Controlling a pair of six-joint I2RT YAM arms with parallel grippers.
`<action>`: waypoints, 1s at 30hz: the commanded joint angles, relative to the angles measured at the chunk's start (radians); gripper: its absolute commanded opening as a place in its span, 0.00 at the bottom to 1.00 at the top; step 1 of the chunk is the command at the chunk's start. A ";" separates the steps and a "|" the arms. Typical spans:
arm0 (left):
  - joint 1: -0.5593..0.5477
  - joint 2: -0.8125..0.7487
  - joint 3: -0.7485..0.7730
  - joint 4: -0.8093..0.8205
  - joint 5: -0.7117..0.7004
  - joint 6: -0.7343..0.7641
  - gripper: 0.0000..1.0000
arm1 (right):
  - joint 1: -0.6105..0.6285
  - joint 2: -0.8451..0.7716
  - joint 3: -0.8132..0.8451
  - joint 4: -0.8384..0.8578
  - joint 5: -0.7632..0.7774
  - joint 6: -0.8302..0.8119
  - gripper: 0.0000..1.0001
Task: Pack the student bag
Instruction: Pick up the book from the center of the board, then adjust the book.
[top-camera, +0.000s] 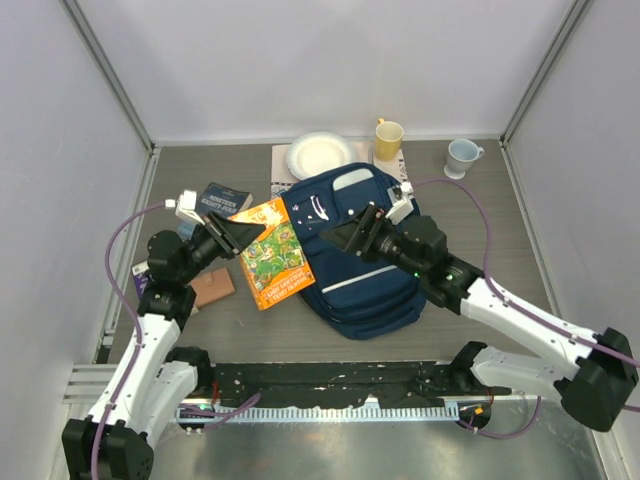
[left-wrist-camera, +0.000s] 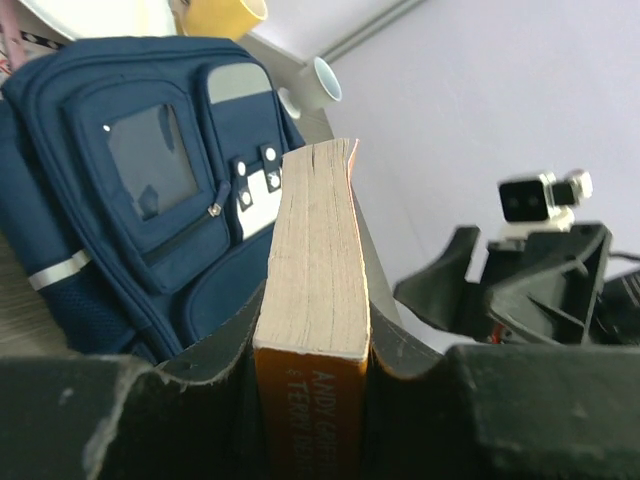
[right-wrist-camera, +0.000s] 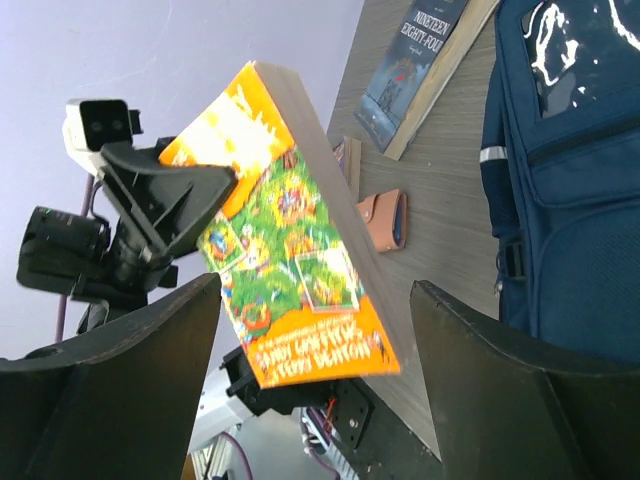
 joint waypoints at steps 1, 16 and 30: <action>0.003 -0.019 0.067 0.078 -0.108 -0.040 0.00 | 0.012 -0.125 -0.086 -0.047 0.042 0.073 0.82; -0.068 0.126 0.002 0.453 -0.241 -0.337 0.00 | 0.228 -0.001 -0.273 0.497 0.147 0.285 0.85; -0.109 0.125 -0.061 0.548 -0.330 -0.419 0.00 | 0.231 0.088 -0.304 0.694 0.270 0.386 0.87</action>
